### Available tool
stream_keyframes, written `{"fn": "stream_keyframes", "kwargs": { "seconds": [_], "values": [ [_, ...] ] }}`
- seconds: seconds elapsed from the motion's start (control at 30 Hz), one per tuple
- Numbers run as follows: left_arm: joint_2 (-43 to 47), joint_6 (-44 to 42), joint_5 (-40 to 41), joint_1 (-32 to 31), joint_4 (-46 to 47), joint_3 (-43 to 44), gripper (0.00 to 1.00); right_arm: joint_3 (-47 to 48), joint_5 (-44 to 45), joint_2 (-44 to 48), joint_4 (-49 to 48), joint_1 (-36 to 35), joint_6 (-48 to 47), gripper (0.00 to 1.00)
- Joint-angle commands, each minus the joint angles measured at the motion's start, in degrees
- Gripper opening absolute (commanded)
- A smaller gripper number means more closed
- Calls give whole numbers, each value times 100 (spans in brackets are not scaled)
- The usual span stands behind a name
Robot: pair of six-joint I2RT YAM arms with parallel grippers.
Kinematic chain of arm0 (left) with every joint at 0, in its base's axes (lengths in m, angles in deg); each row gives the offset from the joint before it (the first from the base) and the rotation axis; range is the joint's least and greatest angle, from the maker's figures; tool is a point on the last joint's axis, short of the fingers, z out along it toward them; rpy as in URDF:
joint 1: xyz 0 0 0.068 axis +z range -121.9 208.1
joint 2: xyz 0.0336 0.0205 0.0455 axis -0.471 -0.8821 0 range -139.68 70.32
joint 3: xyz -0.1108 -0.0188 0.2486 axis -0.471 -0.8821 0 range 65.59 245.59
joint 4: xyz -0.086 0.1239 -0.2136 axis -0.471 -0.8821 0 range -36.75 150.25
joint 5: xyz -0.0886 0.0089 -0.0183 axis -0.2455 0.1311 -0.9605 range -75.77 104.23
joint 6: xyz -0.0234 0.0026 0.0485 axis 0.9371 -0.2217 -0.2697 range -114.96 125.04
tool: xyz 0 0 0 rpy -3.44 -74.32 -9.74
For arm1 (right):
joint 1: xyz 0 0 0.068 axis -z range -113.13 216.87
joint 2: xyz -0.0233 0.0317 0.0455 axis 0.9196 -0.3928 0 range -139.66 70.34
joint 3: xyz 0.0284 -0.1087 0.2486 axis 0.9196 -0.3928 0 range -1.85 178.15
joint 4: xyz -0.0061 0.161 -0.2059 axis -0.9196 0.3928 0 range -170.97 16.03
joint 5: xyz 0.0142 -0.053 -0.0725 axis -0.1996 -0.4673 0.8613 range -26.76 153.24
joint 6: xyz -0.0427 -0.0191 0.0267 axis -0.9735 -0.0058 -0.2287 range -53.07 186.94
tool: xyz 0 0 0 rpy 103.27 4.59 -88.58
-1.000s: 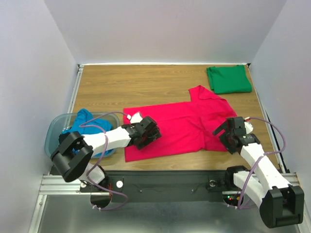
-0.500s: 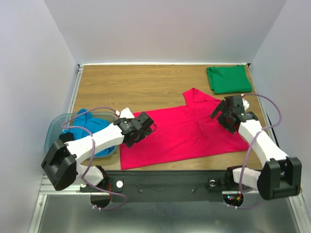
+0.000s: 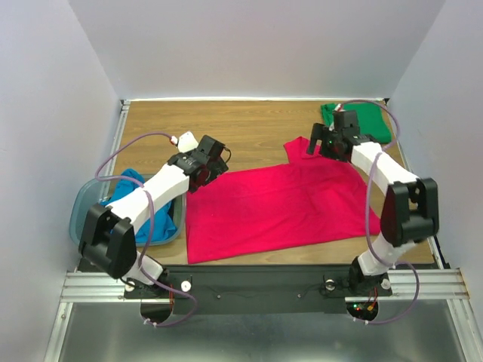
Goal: Fold and stack the t-shirts
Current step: Fold the tshirt
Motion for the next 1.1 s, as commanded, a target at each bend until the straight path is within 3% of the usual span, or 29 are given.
{"fn": "stream_keyframes", "kwargs": {
  "seconds": [0.0,0.27,0.6,0.87,1.07],
  "values": [
    [-290,-507,-28,82,140,427,98,406,-394,-671,-177,-188,-483,100],
    [-826,-656,-221,223,237,621,98,715,476,-1629,-178,-179,123,100],
    [-1213,-1060,-142,302,272,955,98,197,696,-1745,-177,365,554,100],
    [-1775,-1262,-143,512,237,1516,98,380,92,-1692,-169,673,467,100],
    [-2373,-929,94,890,-360,1992,99,715,-393,-1288,-107,665,212,100]
  ]
}}
